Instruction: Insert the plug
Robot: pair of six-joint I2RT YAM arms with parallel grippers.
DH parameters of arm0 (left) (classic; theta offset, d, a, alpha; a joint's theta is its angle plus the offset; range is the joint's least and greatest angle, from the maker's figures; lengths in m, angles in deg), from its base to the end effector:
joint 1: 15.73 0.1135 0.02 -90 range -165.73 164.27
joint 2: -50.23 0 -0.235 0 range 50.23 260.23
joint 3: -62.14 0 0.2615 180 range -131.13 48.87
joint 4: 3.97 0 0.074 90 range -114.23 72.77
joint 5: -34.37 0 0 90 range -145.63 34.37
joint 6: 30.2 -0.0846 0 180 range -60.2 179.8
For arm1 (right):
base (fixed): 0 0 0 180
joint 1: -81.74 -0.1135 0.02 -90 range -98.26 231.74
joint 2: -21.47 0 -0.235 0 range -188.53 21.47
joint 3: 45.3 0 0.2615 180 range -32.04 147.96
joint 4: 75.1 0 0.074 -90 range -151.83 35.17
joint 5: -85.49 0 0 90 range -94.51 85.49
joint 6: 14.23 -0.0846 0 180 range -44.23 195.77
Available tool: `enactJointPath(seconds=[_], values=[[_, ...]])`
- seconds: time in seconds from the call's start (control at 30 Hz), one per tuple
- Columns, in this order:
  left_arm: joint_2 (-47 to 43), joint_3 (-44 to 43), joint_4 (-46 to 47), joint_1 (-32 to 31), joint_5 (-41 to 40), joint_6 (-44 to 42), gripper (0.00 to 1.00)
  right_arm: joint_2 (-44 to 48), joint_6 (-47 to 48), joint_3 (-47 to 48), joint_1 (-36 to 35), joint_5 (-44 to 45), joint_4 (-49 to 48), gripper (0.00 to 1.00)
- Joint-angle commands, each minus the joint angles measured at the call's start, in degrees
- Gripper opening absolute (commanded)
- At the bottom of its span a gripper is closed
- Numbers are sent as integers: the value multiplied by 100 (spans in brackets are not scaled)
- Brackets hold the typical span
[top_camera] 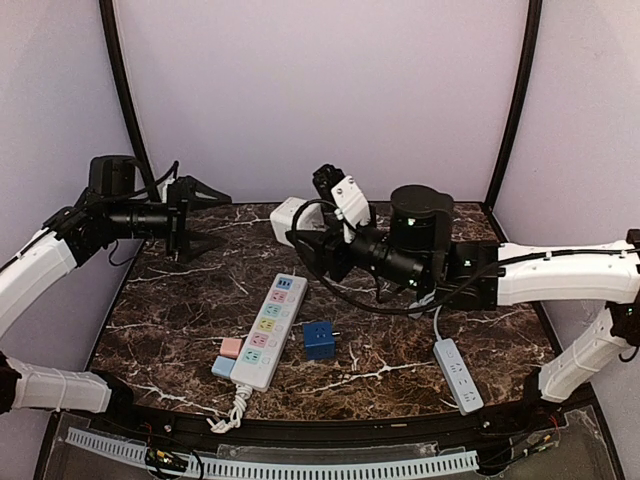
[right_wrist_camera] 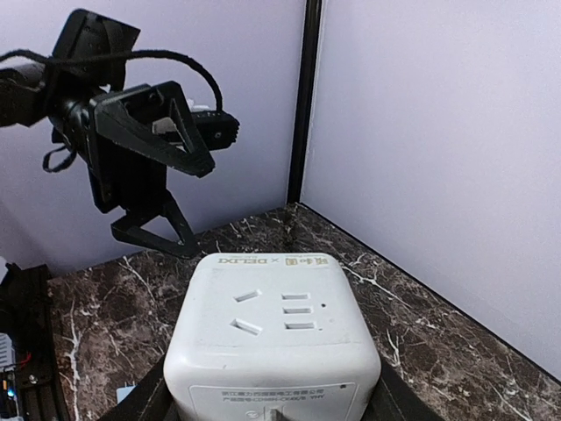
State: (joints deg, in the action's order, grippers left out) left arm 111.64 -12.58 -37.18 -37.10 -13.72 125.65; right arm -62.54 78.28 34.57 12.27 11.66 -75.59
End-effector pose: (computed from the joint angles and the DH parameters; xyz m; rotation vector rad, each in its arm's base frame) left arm 0.2502 -0.1586 0.3334 -0.2795 2.2116 -1.6386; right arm 0.1663 0.3769 0.3185 -0.7961 1.4724 0.6621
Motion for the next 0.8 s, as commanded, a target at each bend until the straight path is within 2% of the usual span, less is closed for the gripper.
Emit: enactJointPath(seconds=[0.0, 0.2, 0.43, 0.77], values=[[219, -104, 1158, 27, 1126, -556, 92, 569, -458, -311, 94, -732, -677, 0], [492, -463, 1795, 19, 1749, -568, 94, 912, -581, -452, 219, -1190, -632, 0], [777, -484, 3242, -168, 2442, 326, 97, 870, -489, -284, 261, -1587, -600, 0], [980, -528, 3250, -720, 2876, 508, 96, 721, -61, 119, 338, -2243, -321, 0]])
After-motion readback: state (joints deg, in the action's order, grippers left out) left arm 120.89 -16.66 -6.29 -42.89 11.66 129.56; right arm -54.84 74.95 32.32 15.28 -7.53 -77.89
